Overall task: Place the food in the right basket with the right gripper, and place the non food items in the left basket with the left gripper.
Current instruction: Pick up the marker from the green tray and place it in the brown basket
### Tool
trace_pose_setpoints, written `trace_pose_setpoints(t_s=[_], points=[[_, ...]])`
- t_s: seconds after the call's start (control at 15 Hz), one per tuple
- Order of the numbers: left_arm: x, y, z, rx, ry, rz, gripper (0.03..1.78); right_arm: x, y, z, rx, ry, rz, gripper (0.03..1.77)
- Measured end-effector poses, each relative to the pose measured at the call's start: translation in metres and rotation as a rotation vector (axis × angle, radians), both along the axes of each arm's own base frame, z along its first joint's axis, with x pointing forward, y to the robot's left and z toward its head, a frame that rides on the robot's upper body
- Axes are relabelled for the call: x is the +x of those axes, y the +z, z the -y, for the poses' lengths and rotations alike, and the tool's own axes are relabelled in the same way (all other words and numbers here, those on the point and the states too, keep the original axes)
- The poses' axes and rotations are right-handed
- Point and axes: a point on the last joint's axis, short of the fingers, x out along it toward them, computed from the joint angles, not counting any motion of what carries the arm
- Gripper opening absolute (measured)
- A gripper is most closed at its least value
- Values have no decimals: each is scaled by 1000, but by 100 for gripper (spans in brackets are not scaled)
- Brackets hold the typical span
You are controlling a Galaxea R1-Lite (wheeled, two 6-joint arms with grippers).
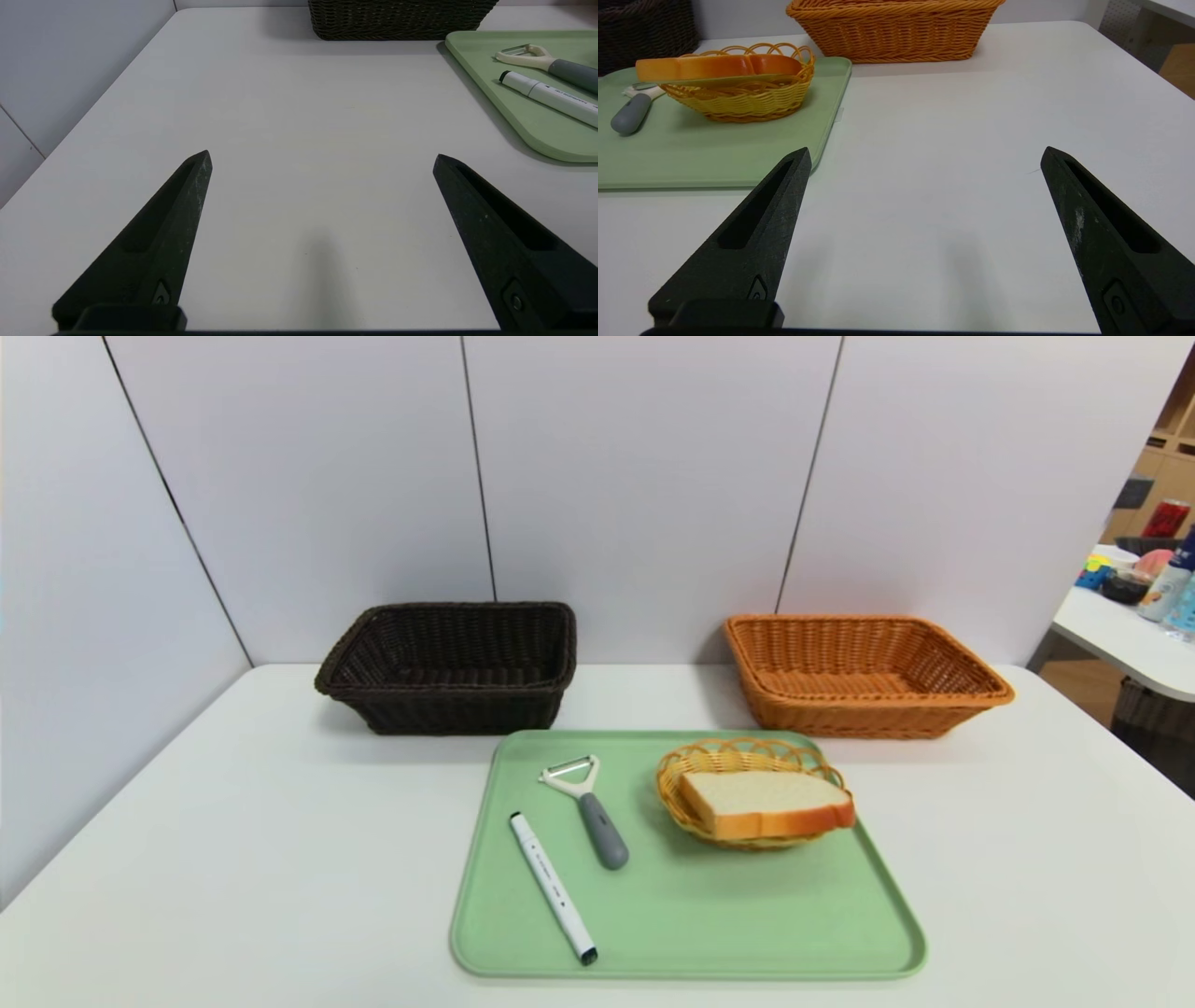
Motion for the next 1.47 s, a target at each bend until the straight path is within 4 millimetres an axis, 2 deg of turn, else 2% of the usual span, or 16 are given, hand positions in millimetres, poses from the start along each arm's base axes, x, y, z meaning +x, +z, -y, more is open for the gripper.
trace_pose_setpoints(t_s=[0.93, 1.07, 1.27, 1.47], points=[[-1, 2, 0, 6, -3, -3, 169, 0, 0, 0, -16, 3, 4, 170], [-5, 9, 0, 0, -18, -15, 169, 0, 1, 0, -43, 13, 6, 170], [-20, 31, 2, -4, -117, -52, 169, -1, 4, -1, -63, 24, 11, 170], [-24, 45, 4, -11, -189, -118, 169, -9, 25, -2, -21, 70, 31, 170]])
